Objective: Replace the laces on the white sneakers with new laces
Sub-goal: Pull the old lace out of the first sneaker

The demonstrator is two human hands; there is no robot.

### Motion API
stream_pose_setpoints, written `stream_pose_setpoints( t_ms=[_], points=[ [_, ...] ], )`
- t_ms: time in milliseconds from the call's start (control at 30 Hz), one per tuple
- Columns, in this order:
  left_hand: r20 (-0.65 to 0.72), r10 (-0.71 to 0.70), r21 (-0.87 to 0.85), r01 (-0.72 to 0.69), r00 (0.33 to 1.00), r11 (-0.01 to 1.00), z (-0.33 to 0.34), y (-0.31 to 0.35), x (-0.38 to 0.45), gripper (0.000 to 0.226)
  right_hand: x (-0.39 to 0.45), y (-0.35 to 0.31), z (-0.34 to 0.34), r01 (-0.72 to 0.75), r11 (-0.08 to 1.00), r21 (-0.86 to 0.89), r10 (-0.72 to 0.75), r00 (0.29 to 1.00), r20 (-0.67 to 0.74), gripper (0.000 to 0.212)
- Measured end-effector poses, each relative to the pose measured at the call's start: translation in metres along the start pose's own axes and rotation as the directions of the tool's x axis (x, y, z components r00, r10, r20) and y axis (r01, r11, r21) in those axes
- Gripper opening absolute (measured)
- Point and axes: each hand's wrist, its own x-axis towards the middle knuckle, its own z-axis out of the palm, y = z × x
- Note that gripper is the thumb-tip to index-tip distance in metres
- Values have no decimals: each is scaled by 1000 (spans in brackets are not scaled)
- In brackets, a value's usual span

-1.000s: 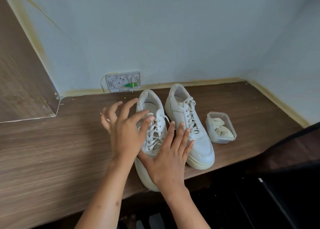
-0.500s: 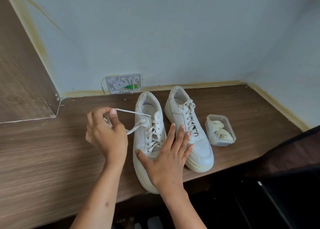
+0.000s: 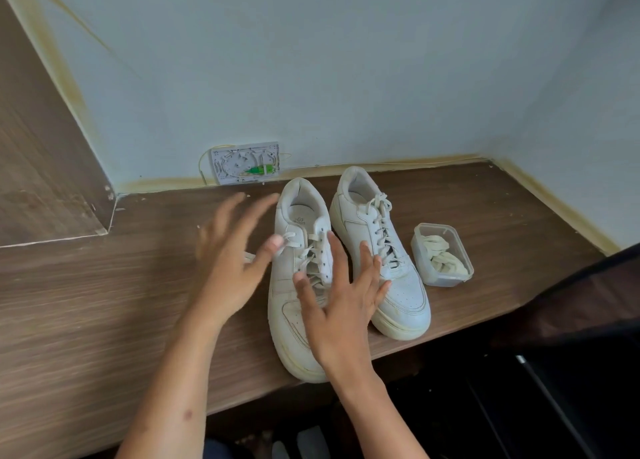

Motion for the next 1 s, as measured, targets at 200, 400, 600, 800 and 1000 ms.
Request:
stream_pose_setpoints(
  t_ms=[200,400,600,800,1000],
  points=[
    [192,86,94,-105,978,990,17,2,-2,60,27,2,-6,186,976,-114,-196,977,-80,39],
    [109,82,-182,-62,991,981,17,6,-1,49,48,-3,0,228,939,-256,-265,957,-119,20],
    [116,70,-199,-46,991,979,16,3,-1,50,54,-4,4,136,991,-6,-135,974,-182,20],
    [126,51,-200,-25,991,979,14,6,-3,52,50,-2,-6,26,959,284,75,938,-339,15],
    [117,59,-214,-33,991,976,13,7,-4,54,52,-1,-4,231,951,-205,-259,958,-121,20]
  ],
)
